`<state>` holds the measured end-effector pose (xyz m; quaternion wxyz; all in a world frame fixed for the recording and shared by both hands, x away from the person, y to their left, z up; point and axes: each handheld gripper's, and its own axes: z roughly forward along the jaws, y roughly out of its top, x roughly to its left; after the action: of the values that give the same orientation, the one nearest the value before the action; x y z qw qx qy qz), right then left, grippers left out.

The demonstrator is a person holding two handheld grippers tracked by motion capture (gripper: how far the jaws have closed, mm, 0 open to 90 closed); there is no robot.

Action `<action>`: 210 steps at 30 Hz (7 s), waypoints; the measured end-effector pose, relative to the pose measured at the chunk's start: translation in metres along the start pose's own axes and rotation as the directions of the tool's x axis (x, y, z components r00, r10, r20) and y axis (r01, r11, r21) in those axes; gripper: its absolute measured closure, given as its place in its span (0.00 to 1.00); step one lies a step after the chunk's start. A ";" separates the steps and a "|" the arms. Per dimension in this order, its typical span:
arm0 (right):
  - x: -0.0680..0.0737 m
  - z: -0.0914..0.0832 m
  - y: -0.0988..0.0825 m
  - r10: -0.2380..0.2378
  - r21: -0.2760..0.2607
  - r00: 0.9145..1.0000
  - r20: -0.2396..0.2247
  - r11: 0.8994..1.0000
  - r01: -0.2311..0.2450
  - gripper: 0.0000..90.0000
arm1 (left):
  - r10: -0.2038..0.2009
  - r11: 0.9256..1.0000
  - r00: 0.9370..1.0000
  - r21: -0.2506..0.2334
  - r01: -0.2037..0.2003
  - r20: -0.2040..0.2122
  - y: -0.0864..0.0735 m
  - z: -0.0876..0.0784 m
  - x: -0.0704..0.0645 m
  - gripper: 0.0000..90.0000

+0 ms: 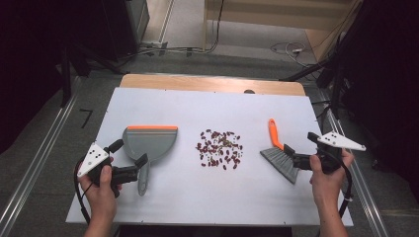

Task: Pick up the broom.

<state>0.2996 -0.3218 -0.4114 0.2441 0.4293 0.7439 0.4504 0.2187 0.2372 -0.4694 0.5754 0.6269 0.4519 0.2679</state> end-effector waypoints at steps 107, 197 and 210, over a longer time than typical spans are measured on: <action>0.000 0.010 -0.006 0.184 -0.216 0.983 0.000 0.960 -0.179 0.77 | 0.092 0.996 0.985 -0.018 -0.091 0.143 0.014 0.019 -0.045 0.00; 0.170 0.028 0.027 -0.065 -0.272 0.919 -0.389 0.961 -0.047 0.73 | 0.043 0.978 0.907 0.165 -0.123 0.419 0.007 0.080 -0.152 0.95; 0.141 0.042 0.024 -0.108 -0.211 0.795 -0.597 0.977 -0.025 0.52 | 0.004 0.986 0.847 0.139 -0.092 0.532 0.022 0.071 -0.117 0.96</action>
<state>0.2689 -0.1762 -0.4069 0.0469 0.2184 0.7409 0.6334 0.2325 0.1025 -0.4405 0.6188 0.7314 0.2799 0.0620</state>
